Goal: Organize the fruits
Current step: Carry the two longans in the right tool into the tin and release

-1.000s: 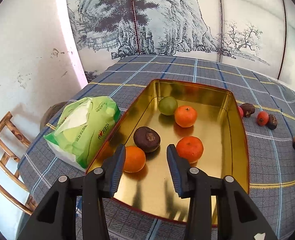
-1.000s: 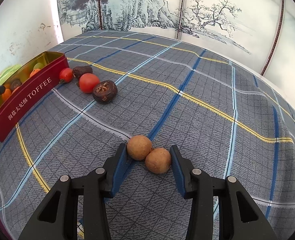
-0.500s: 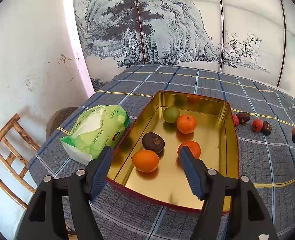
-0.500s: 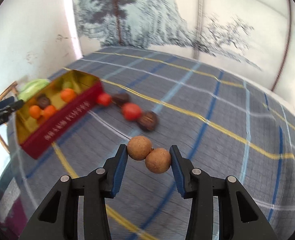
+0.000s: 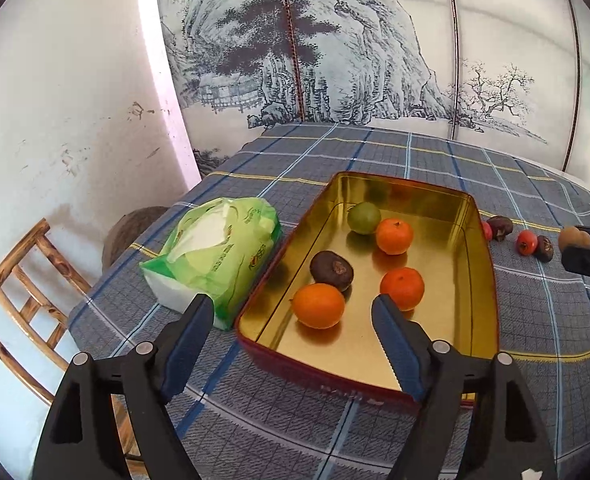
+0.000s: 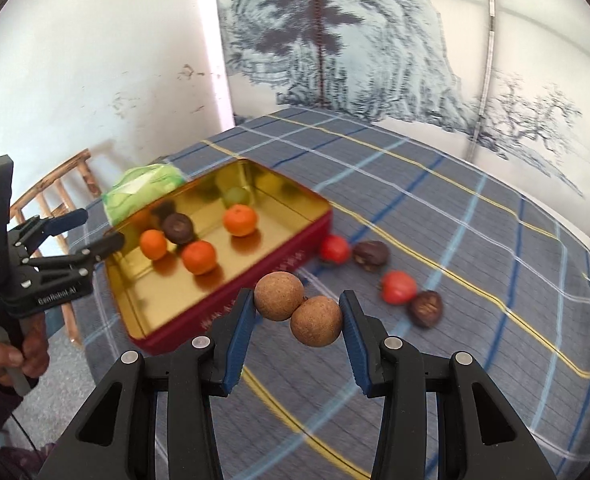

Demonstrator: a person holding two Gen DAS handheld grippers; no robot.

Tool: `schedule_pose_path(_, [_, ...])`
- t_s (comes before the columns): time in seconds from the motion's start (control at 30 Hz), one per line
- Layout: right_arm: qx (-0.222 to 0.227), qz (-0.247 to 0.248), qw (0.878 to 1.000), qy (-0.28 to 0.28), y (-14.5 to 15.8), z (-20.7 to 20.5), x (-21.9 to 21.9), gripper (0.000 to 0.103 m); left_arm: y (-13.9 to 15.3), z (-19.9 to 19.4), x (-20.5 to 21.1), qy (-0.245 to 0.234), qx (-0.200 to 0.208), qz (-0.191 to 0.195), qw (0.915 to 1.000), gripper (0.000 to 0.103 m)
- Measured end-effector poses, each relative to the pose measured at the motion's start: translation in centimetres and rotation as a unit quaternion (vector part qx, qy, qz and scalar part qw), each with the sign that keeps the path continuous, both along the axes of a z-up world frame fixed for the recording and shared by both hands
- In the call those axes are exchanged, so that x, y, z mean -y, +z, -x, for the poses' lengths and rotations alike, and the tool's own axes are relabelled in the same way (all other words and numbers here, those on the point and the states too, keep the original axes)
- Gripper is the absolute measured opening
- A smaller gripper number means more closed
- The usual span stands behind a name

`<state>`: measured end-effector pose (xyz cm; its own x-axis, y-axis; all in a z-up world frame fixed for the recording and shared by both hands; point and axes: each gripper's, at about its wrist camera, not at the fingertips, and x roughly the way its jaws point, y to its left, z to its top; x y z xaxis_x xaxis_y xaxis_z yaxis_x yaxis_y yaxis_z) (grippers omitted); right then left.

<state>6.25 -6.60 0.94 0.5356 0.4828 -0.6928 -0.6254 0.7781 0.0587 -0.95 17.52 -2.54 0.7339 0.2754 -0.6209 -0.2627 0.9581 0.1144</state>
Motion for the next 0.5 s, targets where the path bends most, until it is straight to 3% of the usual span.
schedule_pose_path(0.13, [-0.007,-0.001,1.0,0.019,0.1,-0.2,-2.2,0.044,0.3,0.5,-0.4,0.006,0.004,-0.005,1.0,0.088])
schedule_pose_path(0.5, [-0.02,0.016,0.997,0.073,-0.3,-2.3,-8.5,0.044,0.6,2.0,-1.8,0.016,0.007,0.005,0.9998,0.094])
